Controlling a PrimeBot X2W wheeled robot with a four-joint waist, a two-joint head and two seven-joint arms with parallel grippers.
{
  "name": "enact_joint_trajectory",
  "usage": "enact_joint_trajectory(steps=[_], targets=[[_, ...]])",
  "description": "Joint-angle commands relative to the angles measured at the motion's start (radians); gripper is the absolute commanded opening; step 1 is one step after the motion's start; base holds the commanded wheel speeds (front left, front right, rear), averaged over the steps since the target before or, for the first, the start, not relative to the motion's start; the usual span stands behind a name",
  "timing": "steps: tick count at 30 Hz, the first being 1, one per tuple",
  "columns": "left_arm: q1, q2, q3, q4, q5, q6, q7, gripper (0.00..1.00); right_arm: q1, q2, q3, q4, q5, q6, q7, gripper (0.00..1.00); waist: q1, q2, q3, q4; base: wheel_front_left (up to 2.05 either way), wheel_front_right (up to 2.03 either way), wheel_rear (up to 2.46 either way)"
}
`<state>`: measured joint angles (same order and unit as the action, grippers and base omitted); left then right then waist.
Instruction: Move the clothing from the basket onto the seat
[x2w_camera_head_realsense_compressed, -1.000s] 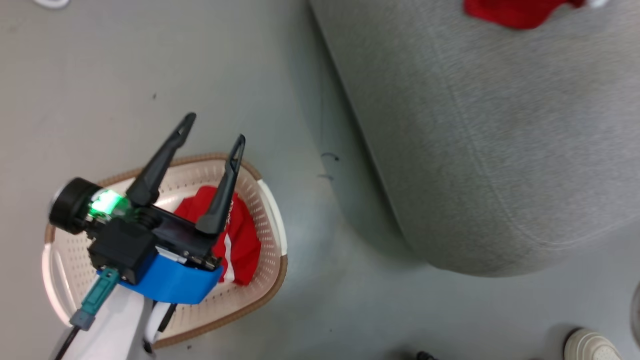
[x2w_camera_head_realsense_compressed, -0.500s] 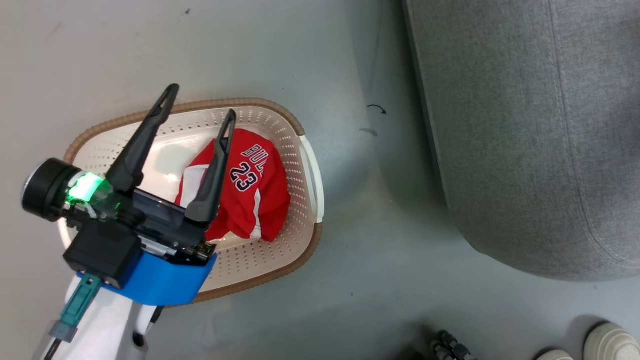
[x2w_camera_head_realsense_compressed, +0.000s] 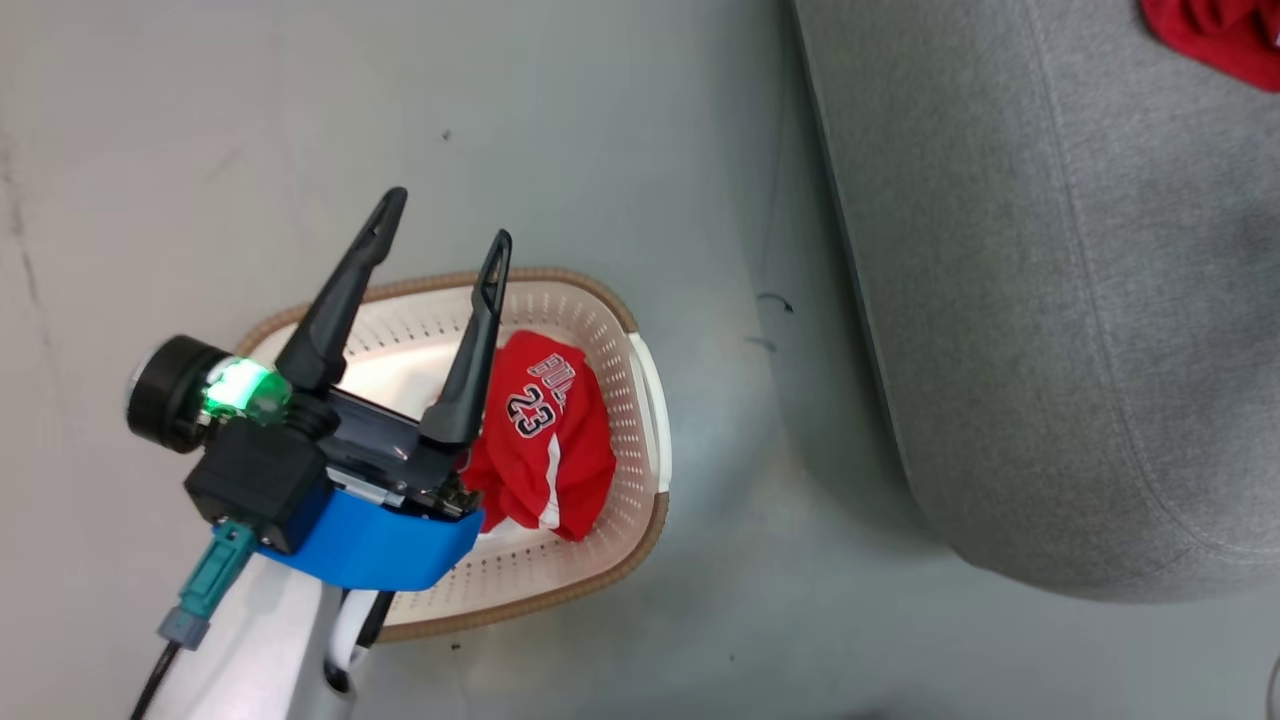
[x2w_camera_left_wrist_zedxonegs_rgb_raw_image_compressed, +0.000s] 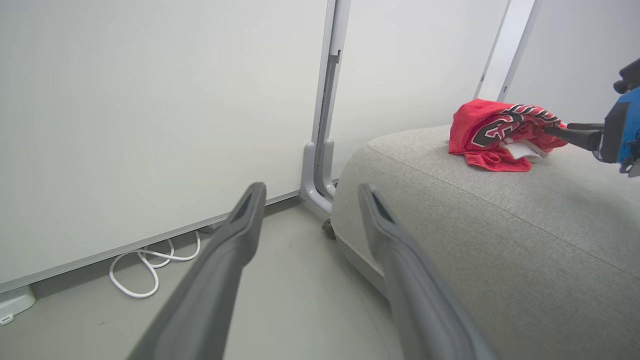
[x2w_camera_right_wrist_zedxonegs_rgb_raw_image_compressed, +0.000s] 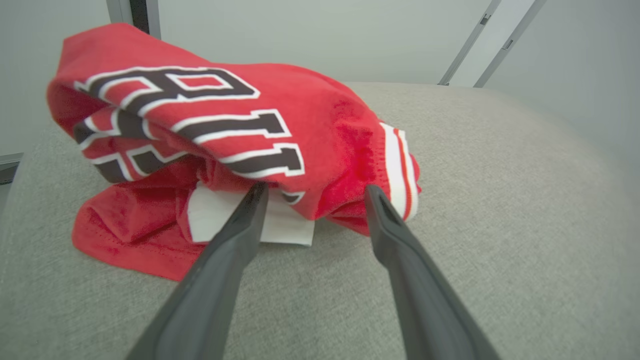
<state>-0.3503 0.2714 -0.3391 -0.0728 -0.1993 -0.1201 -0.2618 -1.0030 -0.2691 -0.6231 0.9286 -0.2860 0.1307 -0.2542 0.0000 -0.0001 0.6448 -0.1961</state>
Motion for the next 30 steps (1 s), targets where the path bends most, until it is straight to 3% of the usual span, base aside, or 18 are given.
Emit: enact_joint_trajectory(steps=[1,9,17,30], targets=[[0.017,-0.015,0.001,0.02,-0.008,-0.005,-0.005,1.0,0.044,0.017,0.008,-0.011,-0.011,0.0,-0.008,1.0,0.0,0.0001,-0.079,0.018,0.0,0.0,0.0],[0.08,-0.082,0.05,0.105,-0.038,-0.01,-0.005,1.0,0.215,0.103,0.118,-0.136,0.019,0.0,-0.012,1.0,0.0,0.0001,-0.245,0.048,0.0,0.0,0.0],[0.176,-0.139,0.141,0.17,-0.033,-0.011,-0.005,1.0,0.465,0.187,0.255,-0.362,0.134,0.0,-0.012,1.0,0.0,0.0001,-0.405,0.075,0.0,0.0,0.0],[0.285,-0.17,0.256,0.259,-0.009,-0.01,-0.005,1.0,0.785,0.218,0.422,-0.644,0.232,0.0,-0.004,1.0,0.0,0.0001,-0.544,0.139,0.0,0.0,0.0]])
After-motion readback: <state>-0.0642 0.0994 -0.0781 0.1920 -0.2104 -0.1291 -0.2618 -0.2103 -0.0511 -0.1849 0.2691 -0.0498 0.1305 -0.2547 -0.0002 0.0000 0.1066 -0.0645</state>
